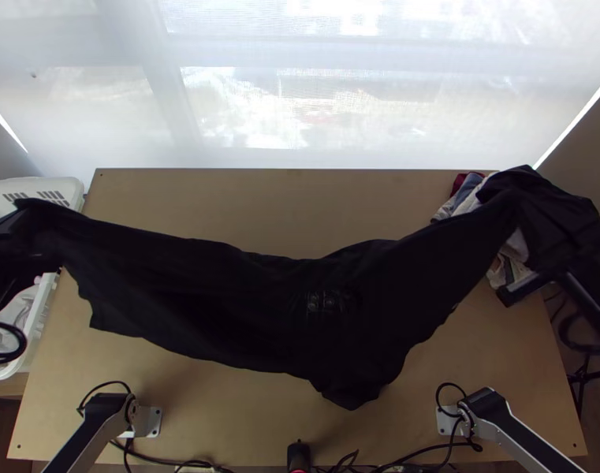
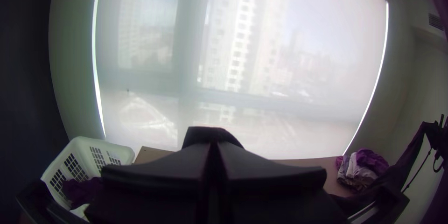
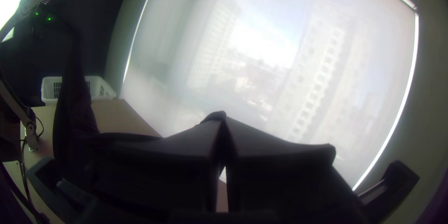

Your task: Fold the t-shirt

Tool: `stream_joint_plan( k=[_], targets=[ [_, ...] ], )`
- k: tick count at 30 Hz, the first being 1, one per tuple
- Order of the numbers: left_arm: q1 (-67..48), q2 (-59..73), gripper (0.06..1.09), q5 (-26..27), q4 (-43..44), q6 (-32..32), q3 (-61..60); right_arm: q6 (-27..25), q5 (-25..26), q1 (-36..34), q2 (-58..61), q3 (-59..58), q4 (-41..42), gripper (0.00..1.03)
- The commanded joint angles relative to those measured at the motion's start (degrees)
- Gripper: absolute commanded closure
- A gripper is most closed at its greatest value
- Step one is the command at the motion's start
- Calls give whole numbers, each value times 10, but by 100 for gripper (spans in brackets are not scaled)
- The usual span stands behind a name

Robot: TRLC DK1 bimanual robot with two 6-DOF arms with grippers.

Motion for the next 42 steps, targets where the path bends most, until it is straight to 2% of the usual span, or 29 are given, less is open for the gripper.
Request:
stream_joint_plan(
  k=[1, 7, 12, 20, 28, 32, 34, 38, 40, 42],
  targets=[
    [-7, 10, 105, 6, 153, -2, -221, 7, 1, -5, 46, -171, 120, 100],
    [-7, 91, 105, 6, 293, -1, -321, 0, 1, -39, 161, -229, 237, 100],
    [-3, 198, 105, 6, 390, -1, -331, -3, 1, -77, 284, -211, 304, 100],
    [2, 380, 105, 3, 497, -3, -278, -8, 1, -116, 472, -112, 343, 100],
    [6, 526, 105, -1, 528, -6, -185, -7, 12, -127, 603, -20, 352, 99],
    [7, 564, 81, -1, 515, -22, -158, -7, 16, -126, 617, -13, 352, 64],
    [7, 569, 65, -1, 495, -23, -158, -4, 19, -125, 616, -14, 351, 47],
    [7, 570, 50, -15, 471, 2, -179, 3, 23, -125, 595, -26, 341, 21],
    [12, 564, 39, -15, 460, 4, -193, 7, 25, -121, 579, -34, 332, 13],
    [18, 559, 36, -15, 453, 8, -208, 13, 25, -115, 557, -46, 329, 10]
  ],
)
